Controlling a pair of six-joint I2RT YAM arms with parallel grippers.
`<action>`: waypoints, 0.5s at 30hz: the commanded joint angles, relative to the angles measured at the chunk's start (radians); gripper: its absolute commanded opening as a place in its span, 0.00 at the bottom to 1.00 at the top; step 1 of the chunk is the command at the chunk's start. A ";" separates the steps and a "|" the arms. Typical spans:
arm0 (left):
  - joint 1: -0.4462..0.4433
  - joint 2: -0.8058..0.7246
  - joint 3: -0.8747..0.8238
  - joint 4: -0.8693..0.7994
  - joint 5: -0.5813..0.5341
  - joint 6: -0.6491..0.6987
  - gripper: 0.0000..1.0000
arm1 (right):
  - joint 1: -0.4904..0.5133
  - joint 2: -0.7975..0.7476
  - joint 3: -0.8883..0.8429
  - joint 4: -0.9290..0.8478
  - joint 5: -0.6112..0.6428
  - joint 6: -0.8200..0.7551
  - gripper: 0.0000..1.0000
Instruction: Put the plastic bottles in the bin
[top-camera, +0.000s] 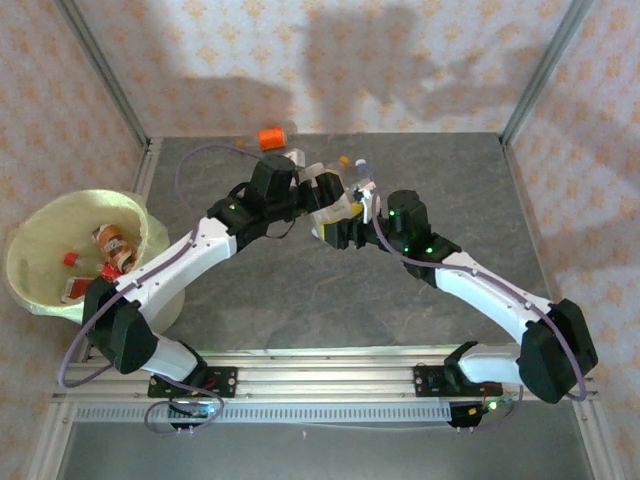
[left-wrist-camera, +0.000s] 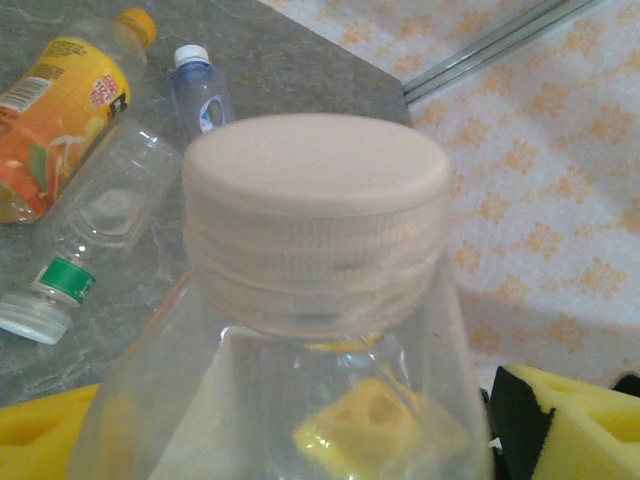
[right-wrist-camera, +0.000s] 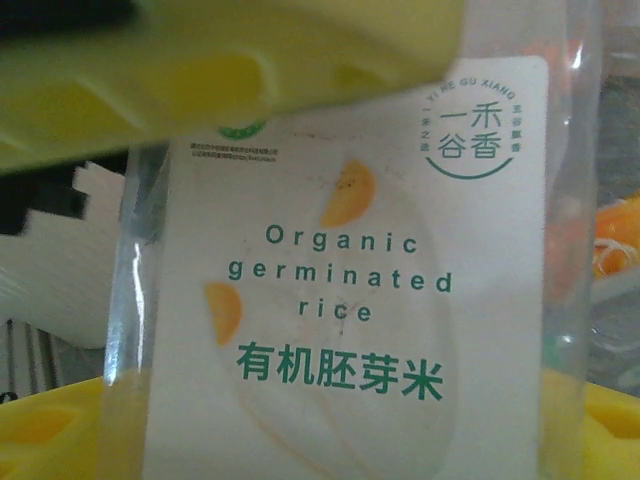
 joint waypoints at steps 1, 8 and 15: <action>-0.007 0.020 0.014 0.051 0.045 0.011 0.85 | 0.009 0.001 -0.001 0.115 -0.035 0.043 0.72; -0.016 0.032 0.034 0.022 0.051 0.040 0.78 | 0.008 0.027 0.029 0.144 -0.031 0.057 0.72; -0.016 0.007 0.008 0.059 0.038 0.042 0.59 | 0.008 0.029 0.060 0.068 -0.042 0.026 0.81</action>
